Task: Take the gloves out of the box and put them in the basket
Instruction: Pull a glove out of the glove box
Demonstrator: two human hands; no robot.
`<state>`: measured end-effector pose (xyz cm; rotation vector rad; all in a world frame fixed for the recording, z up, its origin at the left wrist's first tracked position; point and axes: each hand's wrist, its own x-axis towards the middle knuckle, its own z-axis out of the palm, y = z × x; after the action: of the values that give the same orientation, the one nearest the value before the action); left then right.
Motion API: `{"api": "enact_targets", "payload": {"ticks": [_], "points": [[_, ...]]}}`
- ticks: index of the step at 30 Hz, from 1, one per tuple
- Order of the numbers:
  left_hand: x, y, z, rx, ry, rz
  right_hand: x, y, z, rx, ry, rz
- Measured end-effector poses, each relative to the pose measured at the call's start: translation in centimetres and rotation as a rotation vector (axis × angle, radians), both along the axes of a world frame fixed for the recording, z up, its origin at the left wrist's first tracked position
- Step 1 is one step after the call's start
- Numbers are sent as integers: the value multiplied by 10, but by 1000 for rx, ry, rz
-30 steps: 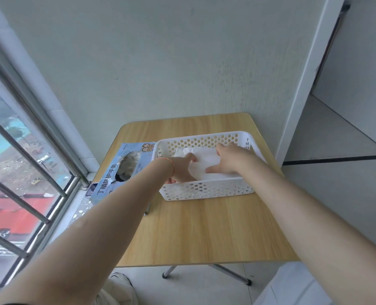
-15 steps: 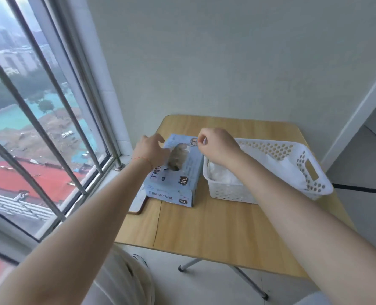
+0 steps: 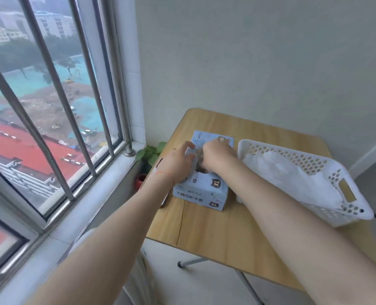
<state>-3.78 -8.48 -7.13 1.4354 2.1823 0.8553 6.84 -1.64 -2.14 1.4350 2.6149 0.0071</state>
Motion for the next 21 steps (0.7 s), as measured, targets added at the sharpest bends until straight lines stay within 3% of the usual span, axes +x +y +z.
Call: {"api": "enact_targets", "payload": {"ticks": [3,5,8,14,17,21], "points": [[4,-2,5,-20,32,-28,-2,-5,1,33,-116,18],[4,-3,5,-23,42,-26,-2,-5,3,-3,-28,-20],[3,-1,2,-24,26,0,-1,-4,14,-9,249,-79],[3,-2,4,-25,65,13,12,-6,51,-32,1004,-132],[5,-5,6,-28,92,5,23,-7,57,-6,1256,-160],[4,-5,7,-39,100,16,33,-16,55,10,1431,-155]]}}
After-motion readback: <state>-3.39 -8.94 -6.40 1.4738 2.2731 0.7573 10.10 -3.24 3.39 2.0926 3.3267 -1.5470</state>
